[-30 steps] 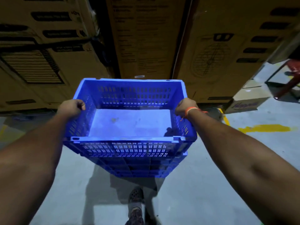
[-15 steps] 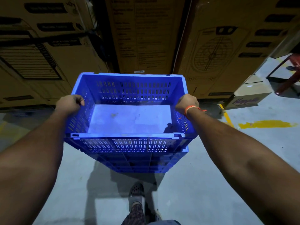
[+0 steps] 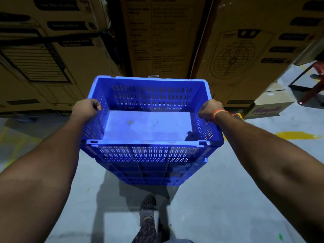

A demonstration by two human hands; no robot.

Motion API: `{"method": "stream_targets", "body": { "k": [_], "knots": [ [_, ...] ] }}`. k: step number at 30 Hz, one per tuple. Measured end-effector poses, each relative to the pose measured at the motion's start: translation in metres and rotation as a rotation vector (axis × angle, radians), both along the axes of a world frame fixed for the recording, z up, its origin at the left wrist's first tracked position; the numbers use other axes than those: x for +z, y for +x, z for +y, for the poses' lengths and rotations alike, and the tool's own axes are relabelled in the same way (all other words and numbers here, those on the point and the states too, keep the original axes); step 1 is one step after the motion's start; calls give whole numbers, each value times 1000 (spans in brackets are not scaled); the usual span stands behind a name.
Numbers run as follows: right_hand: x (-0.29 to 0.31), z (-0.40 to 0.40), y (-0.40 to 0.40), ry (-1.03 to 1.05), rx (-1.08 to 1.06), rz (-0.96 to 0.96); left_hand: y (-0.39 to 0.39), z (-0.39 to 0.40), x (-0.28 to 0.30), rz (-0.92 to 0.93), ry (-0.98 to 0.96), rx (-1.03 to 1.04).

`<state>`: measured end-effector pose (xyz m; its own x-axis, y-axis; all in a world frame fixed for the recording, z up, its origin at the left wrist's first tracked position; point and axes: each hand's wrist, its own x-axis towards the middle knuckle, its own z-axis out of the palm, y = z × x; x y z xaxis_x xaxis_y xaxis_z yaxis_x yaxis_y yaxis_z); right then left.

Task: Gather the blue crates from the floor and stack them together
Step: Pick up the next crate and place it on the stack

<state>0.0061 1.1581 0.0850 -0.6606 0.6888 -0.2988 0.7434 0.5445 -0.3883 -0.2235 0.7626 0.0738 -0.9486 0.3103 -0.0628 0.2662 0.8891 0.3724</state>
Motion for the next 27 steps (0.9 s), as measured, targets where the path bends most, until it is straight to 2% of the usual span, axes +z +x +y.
{"method": "stream_targets", "body": {
  "k": [16,27],
  "knots": [
    [3,14,-14,48,41,-42,-9,9,10,-53,15,-5],
    [7,7,-7,18,16,12,-3,5,13,-73,48,26]
  ]
}}
